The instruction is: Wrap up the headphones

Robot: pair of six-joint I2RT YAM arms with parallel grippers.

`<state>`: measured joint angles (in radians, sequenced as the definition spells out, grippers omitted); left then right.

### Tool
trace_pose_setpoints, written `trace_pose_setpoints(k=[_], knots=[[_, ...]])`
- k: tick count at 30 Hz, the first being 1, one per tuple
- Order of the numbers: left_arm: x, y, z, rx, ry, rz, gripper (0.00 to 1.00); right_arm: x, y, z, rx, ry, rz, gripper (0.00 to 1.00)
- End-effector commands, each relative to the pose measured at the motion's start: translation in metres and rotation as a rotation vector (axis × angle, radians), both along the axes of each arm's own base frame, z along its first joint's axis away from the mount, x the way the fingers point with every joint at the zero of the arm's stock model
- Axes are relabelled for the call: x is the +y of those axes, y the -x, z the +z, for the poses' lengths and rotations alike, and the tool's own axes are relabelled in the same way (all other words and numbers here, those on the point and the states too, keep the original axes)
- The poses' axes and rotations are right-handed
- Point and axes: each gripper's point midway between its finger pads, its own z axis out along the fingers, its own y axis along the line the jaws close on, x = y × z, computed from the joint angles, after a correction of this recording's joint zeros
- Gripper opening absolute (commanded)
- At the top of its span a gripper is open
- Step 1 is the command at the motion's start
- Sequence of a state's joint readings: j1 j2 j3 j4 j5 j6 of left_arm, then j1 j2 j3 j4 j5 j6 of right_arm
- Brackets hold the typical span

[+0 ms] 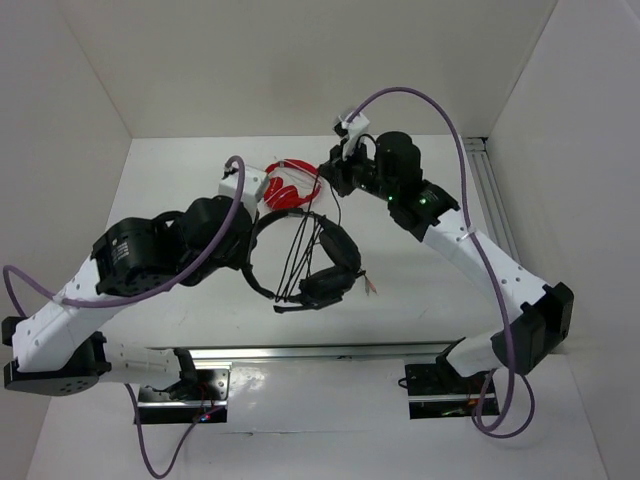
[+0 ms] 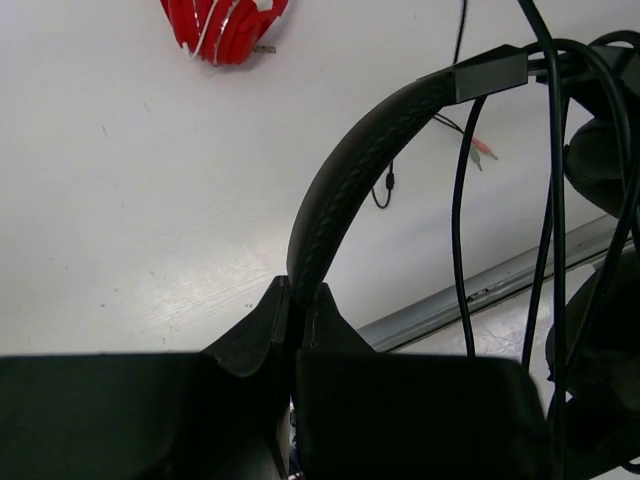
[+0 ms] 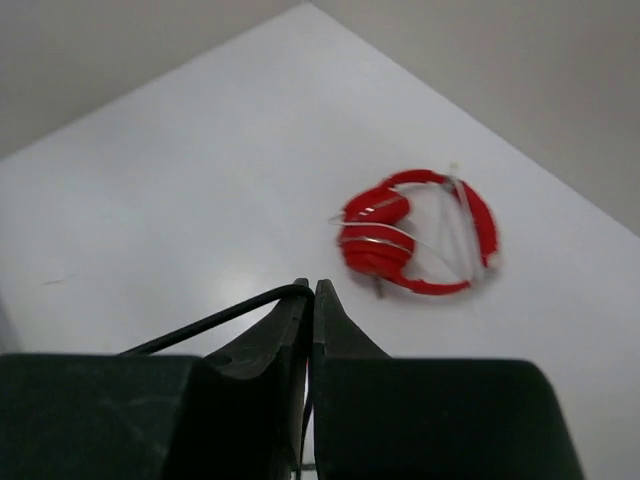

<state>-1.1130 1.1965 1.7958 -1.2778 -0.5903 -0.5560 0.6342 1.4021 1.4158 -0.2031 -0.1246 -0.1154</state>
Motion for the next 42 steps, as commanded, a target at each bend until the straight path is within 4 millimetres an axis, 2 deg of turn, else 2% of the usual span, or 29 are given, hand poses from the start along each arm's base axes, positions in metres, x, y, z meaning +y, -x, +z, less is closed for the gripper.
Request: trace_pose_setpoints(k=[1,2,3,4,5,7,8,9,10,12,15,16,17,19,20,21,23,24,26,28,31,33,34,35,37,38,39,41,42], knots=[[-0.012,0.017,0.052,-0.043,0.155,-0.126,0.0,0.024,0.001,0.01,0.044,-0.24,0.289,0.07],[-0.01,0.018,0.069,-0.065,0.195,-0.127,0.0,0.037,0.012,-0.008,0.09,-0.258,0.344,0.07],[-0.01,0.016,0.075,-0.071,0.206,-0.112,0.0,0.05,0.018,0.001,0.05,-0.326,0.362,0.07],[-0.015,0.011,0.076,-0.065,0.202,-0.09,0.0,0.06,0.03,0.0,0.029,-0.351,0.377,0.07],[-0.013,0.01,0.09,-0.077,0.239,-0.069,0.0,0.086,0.058,-0.009,0.033,-0.367,0.439,0.09],[-0.008,0.005,0.089,-0.084,0.218,-0.029,0.0,0.105,0.074,-0.042,0.076,-0.382,0.457,0.13],[-0.008,0.005,0.09,-0.073,0.252,0.006,0.0,0.119,0.087,-0.039,0.073,-0.421,0.501,0.13],[-0.006,-0.001,0.083,-0.062,0.241,0.046,0.0,0.126,0.092,-0.05,0.092,-0.424,0.516,0.13],[-0.002,-0.001,0.085,-0.062,0.261,0.064,0.0,0.135,0.089,-0.067,0.122,-0.425,0.512,0.16],[0.006,-0.008,0.081,-0.048,0.29,0.143,0.0,0.146,0.095,-0.065,0.122,-0.488,0.543,0.25],[0.021,-0.014,0.08,-0.045,0.318,0.22,0.0,0.159,0.096,-0.09,0.174,-0.535,0.557,0.37],[0.028,-0.015,0.083,-0.051,0.34,0.244,0.0,0.164,0.099,-0.096,0.188,-0.54,0.567,0.39],[0.031,-0.017,0.083,-0.052,0.347,0.267,0.0,0.168,0.095,-0.113,0.228,-0.539,0.55,0.39],[0.047,-0.02,0.093,-0.076,0.404,0.327,0.0,0.173,0.098,-0.123,0.24,-0.555,0.561,0.41],[0.057,-0.02,0.097,-0.093,0.422,0.362,0.0,0.175,0.094,-0.147,0.281,-0.541,0.536,0.41],[0.063,-0.023,0.101,-0.105,0.438,0.392,0.0,0.177,0.093,-0.151,0.291,-0.557,0.537,0.41],[0.079,-0.03,0.107,-0.141,0.449,0.472,0.0,0.177,0.095,-0.193,0.369,-0.537,0.515,0.41],[0.086,-0.031,0.111,-0.159,0.458,0.496,0.0,0.176,0.098,-0.199,0.386,-0.553,0.524,0.41],[0.103,-0.038,0.113,-0.189,0.45,0.588,0.0,0.173,0.109,-0.234,0.451,-0.536,0.515,0.41],[0.104,-0.052,0.113,-0.2,0.43,0.632,0.0,0.168,0.114,-0.245,0.47,-0.556,0.515,0.41],[0.104,-0.073,0.117,-0.21,0.409,0.664,0.0,0.151,0.125,-0.277,0.522,-0.52,0.474,0.41],[0.103,-0.086,0.119,-0.208,0.393,0.665,0.0,0.141,0.125,-0.276,0.513,-0.497,0.46,0.39],[0.118,-0.096,0.12,-0.22,0.383,0.722,0.0,0.134,0.122,-0.274,0.51,-0.5,0.445,0.39],[0.116,-0.111,0.11,-0.186,0.366,0.727,0.0,0.123,0.131,-0.284,0.529,-0.469,0.433,0.36],[0.128,-0.131,0.109,-0.187,0.365,0.747,0.0,0.109,0.127,-0.275,0.499,-0.451,0.393,0.11],[0.15,-0.143,0.098,-0.163,0.356,0.819,0.0,0.1,0.132,-0.283,0.513,-0.419,0.369,0.03],[0.148,-0.151,0.089,-0.121,0.37,0.792,0.0,0.093,0.128,-0.275,0.482,-0.399,0.332,0.0],[0.169,-0.17,0.066,-0.09,0.352,0.864,0.0,0.078,0.132,-0.278,0.479,-0.362,0.263,0.0],[0.177,-0.174,0.058,-0.088,0.33,0.898,0.0,0.069,0.12,-0.251,0.403,-0.397,0.171,0.0]])
